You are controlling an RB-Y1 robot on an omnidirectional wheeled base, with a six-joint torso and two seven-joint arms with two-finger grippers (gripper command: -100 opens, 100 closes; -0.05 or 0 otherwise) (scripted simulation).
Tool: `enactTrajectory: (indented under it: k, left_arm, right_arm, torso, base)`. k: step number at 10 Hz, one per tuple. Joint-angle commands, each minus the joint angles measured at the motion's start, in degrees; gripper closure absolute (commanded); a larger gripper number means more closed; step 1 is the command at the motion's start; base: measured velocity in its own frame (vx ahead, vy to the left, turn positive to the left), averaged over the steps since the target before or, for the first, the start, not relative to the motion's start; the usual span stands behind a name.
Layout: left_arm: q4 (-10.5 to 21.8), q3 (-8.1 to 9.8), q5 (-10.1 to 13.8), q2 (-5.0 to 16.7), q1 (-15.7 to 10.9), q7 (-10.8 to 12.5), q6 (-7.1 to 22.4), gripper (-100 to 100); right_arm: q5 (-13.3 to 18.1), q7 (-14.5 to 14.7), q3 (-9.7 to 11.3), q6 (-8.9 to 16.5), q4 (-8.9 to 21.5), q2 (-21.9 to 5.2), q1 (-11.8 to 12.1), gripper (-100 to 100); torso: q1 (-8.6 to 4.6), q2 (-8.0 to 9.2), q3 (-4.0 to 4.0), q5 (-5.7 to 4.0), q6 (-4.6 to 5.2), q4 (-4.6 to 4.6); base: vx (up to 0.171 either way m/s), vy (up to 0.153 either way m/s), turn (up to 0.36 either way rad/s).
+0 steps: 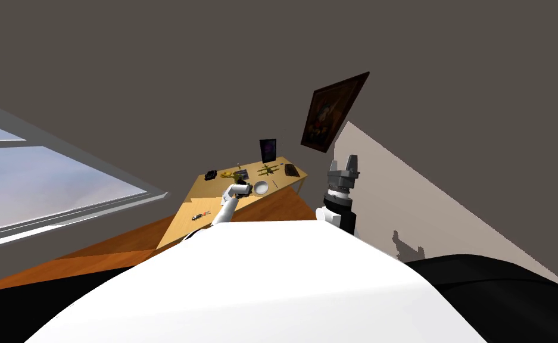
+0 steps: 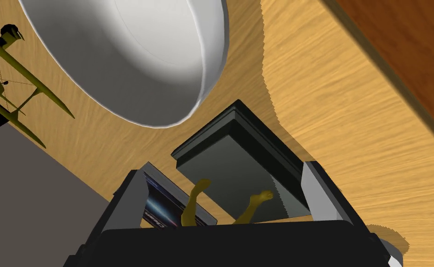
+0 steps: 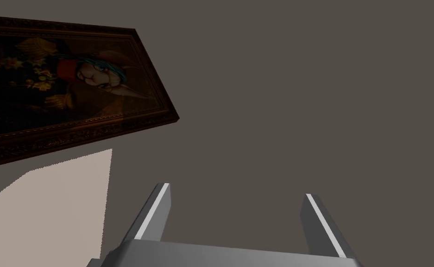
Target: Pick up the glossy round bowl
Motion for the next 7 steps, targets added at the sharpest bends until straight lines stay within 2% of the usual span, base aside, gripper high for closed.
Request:
enactTrajectory:
  k: [1,4,7]
  left_arm:
    - [0.7,-0.11,0.0,0.0,-0.4,-0.2,2.1,-100]
    - [5.3,-0.52,0.2,-0.2,-3.3,-0.6,7.3,-100]
    - [8.6,-0.91,0.3,-0.4,-5.2,-0.8,10.7,-100]
  right_arm:
    - [0.0,0.0,0.0,0.0,0.0,0.0,0.0,0]
    - [0.0,0.0,0.0,0.0,0.0,0.0,0.0,0]
    - [0.0,0.0,0.0,0.0,0.0,0.0,0.0,0]
  torso:
    - [0.00,0.00,0.00,0.00,0.00,0.00]
    - [0.00,-0.01,-0.01,0.00,-0.01,-0.01]
    - [-0.01,-0.03,-0.02,0.00,-0.01,-0.01]
  base:
    - [0.044,-0.013,-0.023]
    - [0.059,-0.012,-0.041]
    - [0.063,-0.015,-0.037]
